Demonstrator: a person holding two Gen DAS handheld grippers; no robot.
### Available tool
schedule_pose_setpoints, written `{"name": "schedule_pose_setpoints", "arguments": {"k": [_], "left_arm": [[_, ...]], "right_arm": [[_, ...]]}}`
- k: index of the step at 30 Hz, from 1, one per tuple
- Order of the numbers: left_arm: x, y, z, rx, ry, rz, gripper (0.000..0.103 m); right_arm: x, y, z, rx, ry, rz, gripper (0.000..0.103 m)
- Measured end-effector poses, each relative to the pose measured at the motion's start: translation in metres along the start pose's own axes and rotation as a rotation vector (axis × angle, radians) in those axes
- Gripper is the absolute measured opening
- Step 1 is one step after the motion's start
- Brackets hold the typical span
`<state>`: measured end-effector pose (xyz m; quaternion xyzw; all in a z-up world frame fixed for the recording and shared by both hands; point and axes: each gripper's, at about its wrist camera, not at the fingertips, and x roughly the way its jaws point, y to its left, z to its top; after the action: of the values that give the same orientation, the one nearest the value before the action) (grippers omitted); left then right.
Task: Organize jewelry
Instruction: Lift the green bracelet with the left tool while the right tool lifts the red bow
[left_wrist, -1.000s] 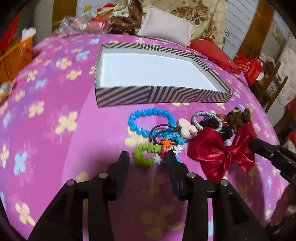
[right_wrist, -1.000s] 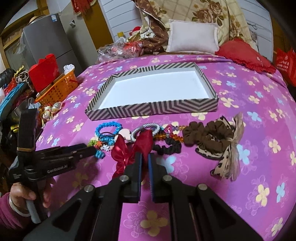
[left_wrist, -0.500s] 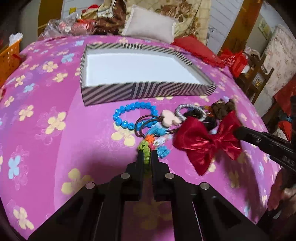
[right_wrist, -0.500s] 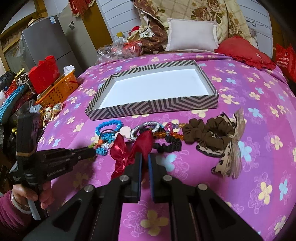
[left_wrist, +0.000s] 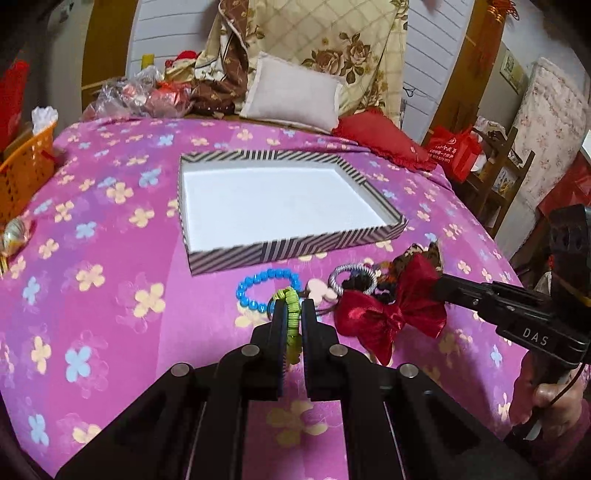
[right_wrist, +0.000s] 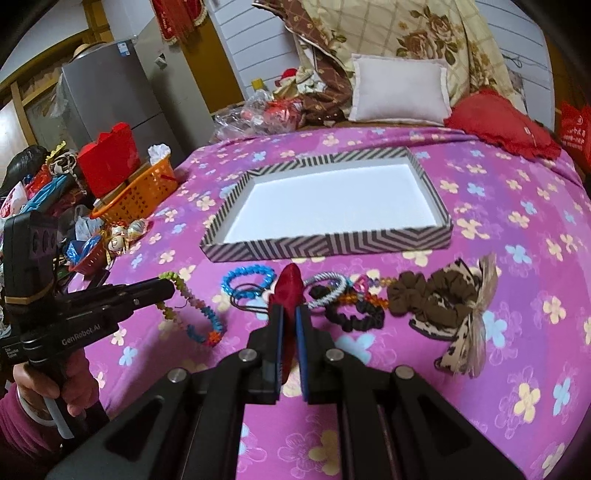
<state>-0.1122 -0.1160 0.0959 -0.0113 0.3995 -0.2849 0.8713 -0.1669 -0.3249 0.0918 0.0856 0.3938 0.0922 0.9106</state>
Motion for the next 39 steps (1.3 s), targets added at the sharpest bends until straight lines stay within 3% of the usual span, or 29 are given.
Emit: {"name": "schedule_pose_setpoints", "arguments": {"k": [11,12,15,16,22,24,25,26,27,30,31,32,39], "left_arm": [[-0.002,0.0,0.02,-0.003,-0.024,0.022,0.0],[-0.001,-0.001,0.019,-0.001,-0.024,0.023,0.0],[0.0,-0.001,0.018,0.005,-0.018,0.025,0.0],[0.001,-0.001,0.017,0.003,-0.015,0.025,0.0],[0.005,0.0,0.014,-0.008,-0.007,0.031,0.0],[0.006,0.0,0.014,-0.015,-0.005,0.031,0.0],[0.007,0.001,0.013,-0.019,-0.002,0.03,0.0],[0.008,0.001,0.013,-0.02,0.0,0.03,0.0],[0.008,0.001,0.013,-0.021,0.002,0.029,0.0],[0.008,0.001,0.013,-0.02,0.002,0.031,0.0],[0.008,0.001,0.013,-0.021,0.001,0.03,0.0],[0.008,0.001,0.013,-0.023,0.0,0.029,0.0],[0.005,0.001,0.016,-0.024,-0.012,0.03,0.0]], "right_arm": [[-0.003,0.003,0.021,-0.019,-0.026,-0.015,0.007],[0.002,-0.001,0.019,-0.015,-0.004,-0.035,0.015],[0.021,-0.01,0.006,-0.016,0.078,-0.05,0.06],[0.027,-0.012,0.002,-0.011,0.097,-0.059,0.068],[0.07,-0.033,-0.028,0.039,0.216,-0.129,0.069],[0.071,-0.026,-0.032,-0.015,0.185,-0.159,0.069],[0.074,-0.023,-0.033,-0.034,0.194,-0.163,0.066],[0.074,-0.021,-0.033,-0.041,0.188,-0.16,0.055],[0.073,-0.02,-0.033,-0.034,0.187,-0.13,0.03],[0.068,-0.016,-0.033,-0.043,0.17,-0.117,0.021],[0.064,-0.017,-0.032,-0.029,0.155,-0.096,0.008],[0.06,-0.016,-0.031,-0.017,0.14,-0.078,0.002],[0.042,-0.008,-0.013,-0.03,0.098,-0.057,0.0]]}}
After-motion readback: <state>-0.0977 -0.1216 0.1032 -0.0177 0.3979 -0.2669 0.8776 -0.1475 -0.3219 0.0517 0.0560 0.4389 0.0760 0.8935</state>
